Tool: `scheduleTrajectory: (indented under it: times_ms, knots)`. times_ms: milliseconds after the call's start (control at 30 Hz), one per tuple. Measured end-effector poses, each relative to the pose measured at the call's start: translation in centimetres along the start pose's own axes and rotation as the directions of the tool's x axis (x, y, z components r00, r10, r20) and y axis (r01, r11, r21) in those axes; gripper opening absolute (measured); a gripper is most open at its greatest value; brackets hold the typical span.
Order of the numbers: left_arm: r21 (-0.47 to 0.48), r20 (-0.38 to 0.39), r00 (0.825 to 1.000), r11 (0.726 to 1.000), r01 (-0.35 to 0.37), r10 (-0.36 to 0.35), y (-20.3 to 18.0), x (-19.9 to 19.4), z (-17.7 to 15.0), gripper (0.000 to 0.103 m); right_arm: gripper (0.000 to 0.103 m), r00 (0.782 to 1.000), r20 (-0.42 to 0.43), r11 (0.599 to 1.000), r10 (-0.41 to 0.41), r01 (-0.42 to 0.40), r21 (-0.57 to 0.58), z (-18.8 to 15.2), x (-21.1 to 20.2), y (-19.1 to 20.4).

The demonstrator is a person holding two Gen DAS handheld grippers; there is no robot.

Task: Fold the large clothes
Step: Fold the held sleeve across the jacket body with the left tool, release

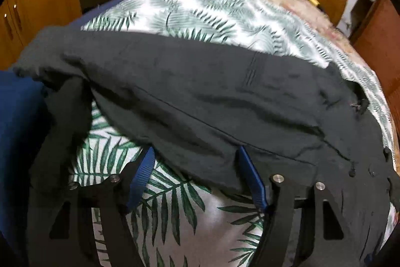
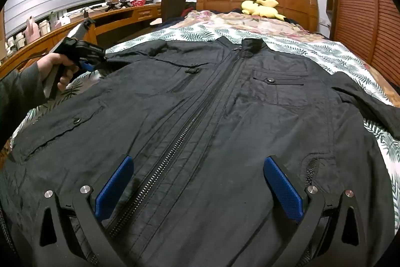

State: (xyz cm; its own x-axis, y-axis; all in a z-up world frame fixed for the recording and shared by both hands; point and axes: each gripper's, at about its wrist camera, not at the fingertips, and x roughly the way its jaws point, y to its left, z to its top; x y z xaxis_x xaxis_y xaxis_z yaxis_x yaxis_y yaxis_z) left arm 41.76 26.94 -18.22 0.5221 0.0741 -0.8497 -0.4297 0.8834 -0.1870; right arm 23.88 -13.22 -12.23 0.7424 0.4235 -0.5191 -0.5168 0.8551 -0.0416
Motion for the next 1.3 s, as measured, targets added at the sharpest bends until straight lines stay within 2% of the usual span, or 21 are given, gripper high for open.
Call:
scheduleTrajectory:
  times_ms: [100, 167, 200, 233, 267, 367, 433, 500, 600, 700, 733, 833, 900, 1000, 1033, 1100, 1167, 1233, 1300]
  knots:
    - [-0.011, -0.006, 1.000, 1.000, 0.002, -0.002, -0.2, 0.2, 0.1, 0.069, 0.103, 1.000, 0.002, 1.000, 0.001, -0.001, 0.002, 0.0, 0.1, 0.0]
    - [-0.013, -0.011, 1.000, 1.000, 0.019, -0.019, -0.3, 0.3, 0.3, 0.042, 0.103, 1.000, 0.005, 1.000, 0.000, 0.000, 0.001, 0.0, 0.1, 0.1]
    - [-0.012, -0.016, 0.999, 1.000, 0.028, -0.028, -0.3, 0.3, 0.3, 0.036, 0.103, 1.000, 0.007, 1.000, 0.000, 0.000, 0.000, -0.1, 0.1, 0.1]
    - [-0.008, -0.026, 0.999, 0.999, 0.045, -0.045, -0.6, 0.4, 0.3, 0.025, 0.103, 1.000, 0.009, 1.000, 0.000, 0.000, -0.001, -0.1, 0.2, 0.1]
    - [0.000, -0.030, 0.998, 0.999, 0.046, -0.046, -0.9, 0.5, 0.4, 0.018, 0.103, 1.000, 0.010, 1.000, -0.001, 0.001, -0.002, -0.1, 0.2, 0.1]
    - [0.044, -0.013, 1.000, 0.999, 0.024, -0.023, -2.1, 0.1, 0.6, 0.005, 0.103, 1.000, 0.013, 1.000, -0.003, 0.003, -0.003, -0.2, 0.2, 0.2]
    - [0.078, 0.028, 1.000, 0.997, 0.006, -0.008, -3.1, -1.0, 0.9, 0.003, 0.103, 1.000, 0.015, 1.000, -0.002, 0.002, -0.003, -0.3, 0.2, 0.2]
    - [0.141, 0.101, 0.995, 0.990, -0.013, -0.001, -5.0, -3.5, 0.9, 0.003, 0.103, 1.000, 0.016, 1.000, -0.003, 0.003, -0.003, -0.3, 0.2, 0.2]
    - [0.235, 0.170, 0.984, 0.972, 0.016, -0.057, -8.6, -7.6, 0.1, 0.003, 0.103, 1.000, 0.017, 1.000, -0.002, 0.002, -0.003, -0.4, 0.2, 0.2]
    - [0.332, 0.177, 0.973, 0.940, 0.081, -0.147, -12.0, -11.0, -1.3, 0.003, 0.103, 1.000, 0.017, 1.000, -0.004, 0.004, -0.003, -0.3, 0.3, 0.2]
    - [0.380, 0.173, 0.967, 0.918, 0.112, -0.190, -13.6, -12.3, -2.3, 0.003, 0.103, 1.000, 0.017, 1.000, -0.004, 0.004, -0.003, -0.3, 0.3, 0.2]
    - [0.457, 0.168, 0.962, 0.882, 0.116, -0.214, -16.3, -13.8, -4.5, 0.003, 0.103, 1.000, 0.015, 1.000, -0.006, 0.006, -0.003, -0.3, 0.4, 0.3]
    - [0.484, 0.160, 0.965, 0.869, 0.105, -0.206, -17.0, -14.1, -5.3, 0.004, 0.103, 1.000, 0.011, 1.000, -0.007, 0.007, -0.006, -0.3, 0.4, 0.3]
    - [0.502, 0.149, 0.969, 0.859, 0.096, -0.195, -16.9, -14.0, -6.1, 0.017, 0.103, 1.000, -0.003, 1.000, -0.006, 0.006, -0.011, -0.1, 0.5, 0.3]
    - [0.502, 0.148, 0.969, 0.859, 0.099, -0.198, -16.5, -14.2, -6.3, 0.031, 0.103, 1.000, 0.000, 1.000, -0.003, 0.003, -0.011, 0.0, 0.4, 0.3]
    - [0.497, 0.161, 0.965, 0.862, 0.103, -0.208, -15.8, -14.8, -6.6, 0.046, 0.103, 1.000, 0.005, 1.000, 0.011, -0.011, -0.006, 0.3, -0.1, 0.1]
    - [0.478, 0.167, 0.957, 0.868, 0.133, -0.239, -14.5, -15.9, -6.9, 0.067, 0.103, 1.000, -0.002, 0.999, 0.031, -0.031, 0.011, 0.7, -0.5, -0.3]
    - [0.456, 0.195, 0.950, 0.880, 0.134, -0.245, -13.5, -16.6, -6.9, 0.075, 0.103, 0.999, -0.001, 0.998, 0.051, -0.051, 0.040, 1.2, -1.0, -0.9]
    - [0.438, 0.216, 0.951, 0.892, 0.110, -0.223, -12.5, -16.3, -6.7, 0.076, 0.103, 0.999, 0.006, 0.997, 0.054, -0.054, 0.052, 1.8, -1.4, -1.4]
